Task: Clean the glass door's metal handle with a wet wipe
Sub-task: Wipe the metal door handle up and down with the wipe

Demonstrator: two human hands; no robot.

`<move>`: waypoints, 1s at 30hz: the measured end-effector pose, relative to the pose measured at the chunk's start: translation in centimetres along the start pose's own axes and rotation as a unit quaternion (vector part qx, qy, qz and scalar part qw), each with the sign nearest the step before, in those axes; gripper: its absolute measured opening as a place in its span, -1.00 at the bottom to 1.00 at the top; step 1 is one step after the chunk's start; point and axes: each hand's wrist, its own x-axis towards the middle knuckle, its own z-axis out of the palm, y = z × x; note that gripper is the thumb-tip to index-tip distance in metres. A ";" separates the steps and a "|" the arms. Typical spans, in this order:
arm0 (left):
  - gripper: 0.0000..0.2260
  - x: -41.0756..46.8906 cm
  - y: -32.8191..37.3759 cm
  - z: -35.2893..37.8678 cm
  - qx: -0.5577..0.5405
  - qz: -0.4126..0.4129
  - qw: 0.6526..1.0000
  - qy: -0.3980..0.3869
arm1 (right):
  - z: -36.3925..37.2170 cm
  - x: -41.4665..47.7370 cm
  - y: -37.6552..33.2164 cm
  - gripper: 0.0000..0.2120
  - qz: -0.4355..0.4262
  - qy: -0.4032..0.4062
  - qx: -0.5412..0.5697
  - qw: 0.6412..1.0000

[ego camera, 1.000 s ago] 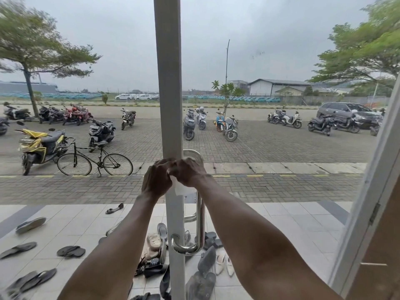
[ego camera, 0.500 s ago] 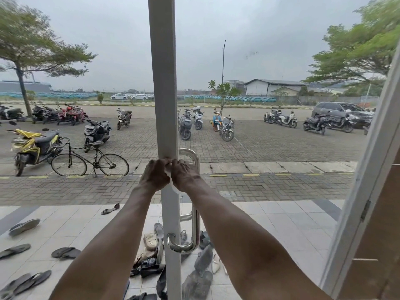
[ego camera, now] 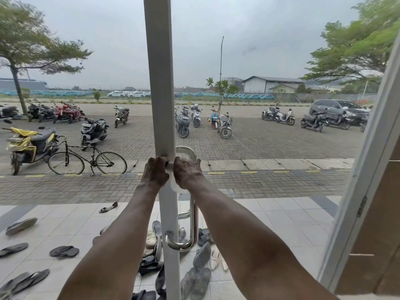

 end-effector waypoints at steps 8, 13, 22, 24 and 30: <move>-0.76 -0.3 -0.2 -0.8 -0.045 0.025 0.999 0.003 | -0.3 1.7 -2.8 -0.65 -0.024 0.013 -0.010 1.000; -0.71 -0.2 -0.3 -0.9 -0.035 0.015 0.999 0.006 | 0.5 1.3 -2.4 -0.68 -0.027 0.045 0.012 0.999; -0.67 -0.2 0.0 -0.6 -0.043 0.003 0.999 0.009 | 0.5 0.4 -1.1 -0.62 0.003 0.026 -0.010 1.000; -0.64 -0.1 0.0 -0.6 -0.033 0.003 0.999 0.003 | 0.1 0.7 -1.3 -0.60 0.000 0.014 -0.016 1.000; -0.84 -0.4 1.1 -0.1 0.024 0.023 0.999 0.008 | 0.1 0.6 -1.5 -0.55 -0.012 0.011 -0.003 1.000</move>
